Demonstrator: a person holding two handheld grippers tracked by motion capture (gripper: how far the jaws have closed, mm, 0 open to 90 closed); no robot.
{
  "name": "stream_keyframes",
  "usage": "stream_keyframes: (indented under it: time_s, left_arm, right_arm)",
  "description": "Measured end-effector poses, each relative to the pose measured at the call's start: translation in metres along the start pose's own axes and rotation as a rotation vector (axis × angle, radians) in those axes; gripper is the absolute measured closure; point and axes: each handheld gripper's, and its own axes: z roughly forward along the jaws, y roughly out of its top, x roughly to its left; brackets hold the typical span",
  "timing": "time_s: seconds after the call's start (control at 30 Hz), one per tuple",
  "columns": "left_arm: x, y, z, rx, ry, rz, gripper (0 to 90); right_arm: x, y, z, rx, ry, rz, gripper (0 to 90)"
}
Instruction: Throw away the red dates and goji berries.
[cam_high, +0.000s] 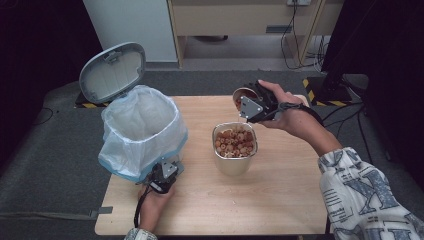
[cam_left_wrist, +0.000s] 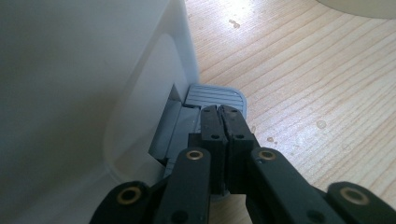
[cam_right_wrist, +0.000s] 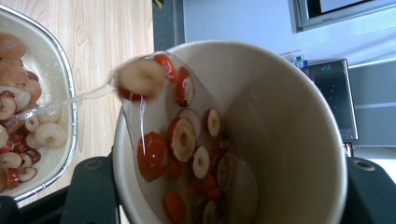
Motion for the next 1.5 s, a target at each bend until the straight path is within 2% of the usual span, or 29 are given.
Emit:
stream_keyframes:
  time_s: [0.77,1.3,1.5]
  left_arm:
    - [0.0006,-0.0001,0.0005,-0.004,-0.007,-0.004,87.7]
    - [0.0004,-0.0001,0.0004,-0.005,-0.006,-0.001,87.7]
    - [-0.0002,0.0001,0.0005,-0.004,-0.003,-0.001,87.7]
  right_arm:
    - [0.0000,-0.0007,-0.0063,0.007,-0.021,0.004,35.4]
    - [-0.0053,0.0005,-0.0084,0.020,-0.033,-0.013,35.5]
    - [-0.0036,0.0028,-0.0062,0.029,-0.029,-0.041,35.6]
